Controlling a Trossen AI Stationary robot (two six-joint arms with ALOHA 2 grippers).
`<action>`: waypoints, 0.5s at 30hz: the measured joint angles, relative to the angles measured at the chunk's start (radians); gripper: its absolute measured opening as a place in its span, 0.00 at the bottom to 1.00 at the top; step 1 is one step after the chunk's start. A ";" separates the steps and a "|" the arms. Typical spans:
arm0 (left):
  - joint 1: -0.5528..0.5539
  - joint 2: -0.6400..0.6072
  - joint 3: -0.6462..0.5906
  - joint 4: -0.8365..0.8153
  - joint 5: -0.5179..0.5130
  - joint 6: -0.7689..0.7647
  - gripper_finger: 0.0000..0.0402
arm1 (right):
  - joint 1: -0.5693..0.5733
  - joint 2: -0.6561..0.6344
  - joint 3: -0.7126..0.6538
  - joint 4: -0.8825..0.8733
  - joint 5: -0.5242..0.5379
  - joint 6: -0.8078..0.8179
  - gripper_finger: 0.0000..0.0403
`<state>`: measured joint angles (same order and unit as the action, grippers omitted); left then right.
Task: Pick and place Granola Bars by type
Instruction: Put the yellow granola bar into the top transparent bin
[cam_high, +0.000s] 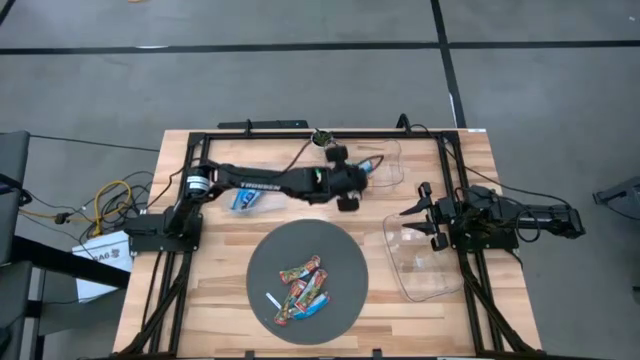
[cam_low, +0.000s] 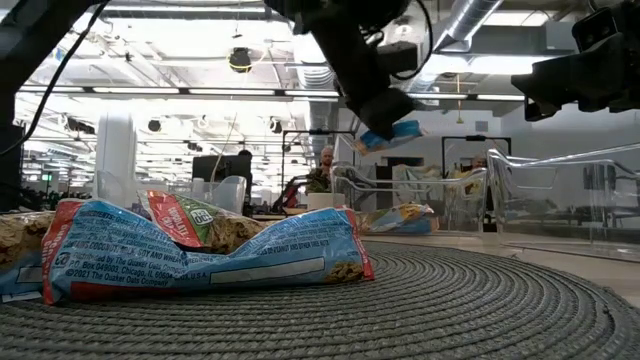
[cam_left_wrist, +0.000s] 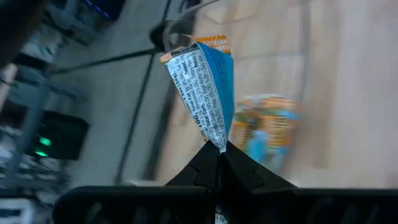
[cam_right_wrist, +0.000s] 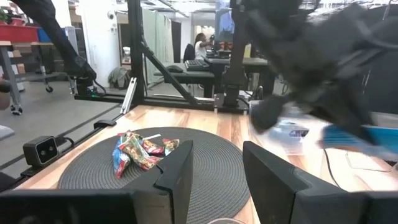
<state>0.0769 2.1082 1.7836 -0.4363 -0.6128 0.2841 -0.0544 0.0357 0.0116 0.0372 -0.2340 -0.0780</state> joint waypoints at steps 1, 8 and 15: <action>0.015 0.000 0.000 0.014 0.005 0.046 0.00 | 0.000 0.000 0.000 0.000 0.000 0.000 0.33; 0.099 0.001 0.000 0.040 0.156 0.323 0.00 | 0.000 0.000 0.000 0.000 0.000 0.000 0.33; 0.140 0.045 0.002 0.047 0.279 0.384 0.00 | 0.000 0.000 0.000 0.000 0.000 0.000 0.33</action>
<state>0.2170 2.1529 1.7858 -0.3895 -0.3333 0.6683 -0.0542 0.0356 0.0116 0.0376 -0.2344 -0.0780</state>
